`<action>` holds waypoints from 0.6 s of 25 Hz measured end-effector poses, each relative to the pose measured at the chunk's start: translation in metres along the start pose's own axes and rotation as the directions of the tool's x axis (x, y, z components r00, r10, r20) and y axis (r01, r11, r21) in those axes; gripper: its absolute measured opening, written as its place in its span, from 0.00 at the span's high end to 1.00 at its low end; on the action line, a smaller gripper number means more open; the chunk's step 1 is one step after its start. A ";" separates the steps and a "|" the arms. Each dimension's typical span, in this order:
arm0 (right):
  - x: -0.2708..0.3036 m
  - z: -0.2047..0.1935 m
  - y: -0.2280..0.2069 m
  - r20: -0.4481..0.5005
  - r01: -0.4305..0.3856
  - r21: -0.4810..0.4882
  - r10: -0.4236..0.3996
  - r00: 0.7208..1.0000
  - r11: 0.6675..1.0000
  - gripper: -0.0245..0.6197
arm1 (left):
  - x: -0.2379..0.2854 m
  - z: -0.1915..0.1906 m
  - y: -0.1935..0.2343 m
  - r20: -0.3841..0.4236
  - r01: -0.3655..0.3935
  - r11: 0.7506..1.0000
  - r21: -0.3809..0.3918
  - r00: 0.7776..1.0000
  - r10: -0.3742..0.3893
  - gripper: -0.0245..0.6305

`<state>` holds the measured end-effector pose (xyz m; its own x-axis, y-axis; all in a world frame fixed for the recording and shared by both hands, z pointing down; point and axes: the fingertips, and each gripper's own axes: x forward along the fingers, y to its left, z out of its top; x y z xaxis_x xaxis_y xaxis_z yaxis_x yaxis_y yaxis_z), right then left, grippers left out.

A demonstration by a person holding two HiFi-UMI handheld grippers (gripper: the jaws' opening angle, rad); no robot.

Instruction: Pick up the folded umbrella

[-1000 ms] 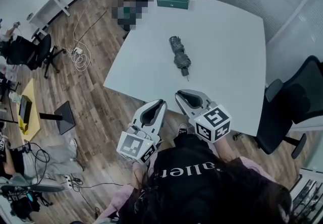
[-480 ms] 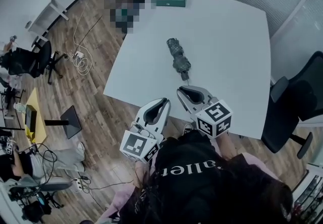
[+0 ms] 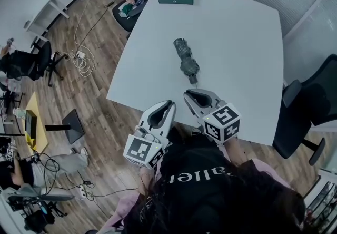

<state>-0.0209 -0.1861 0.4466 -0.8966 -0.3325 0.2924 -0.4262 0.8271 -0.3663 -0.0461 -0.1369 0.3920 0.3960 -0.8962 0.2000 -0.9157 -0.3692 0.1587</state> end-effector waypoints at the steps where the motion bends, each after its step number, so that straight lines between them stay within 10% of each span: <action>1: 0.002 0.000 -0.001 -0.003 0.005 0.003 -0.005 1.000 1.000 0.90 | 0.001 0.001 0.004 -0.002 0.002 1.000 -0.001 1.000 -0.002 0.90; 15: 0.051 0.007 -0.034 -0.002 0.165 0.071 -0.165 0.986 0.984 0.90 | 0.028 0.016 0.076 -0.015 0.112 0.993 0.019 0.994 -0.112 0.90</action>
<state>-0.0529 -0.2337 0.4679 -0.8135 -0.4639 0.3507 -0.5760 0.7263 -0.3752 -0.1059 -0.1939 0.3937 0.4971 -0.8455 0.1950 -0.8666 -0.4721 0.1618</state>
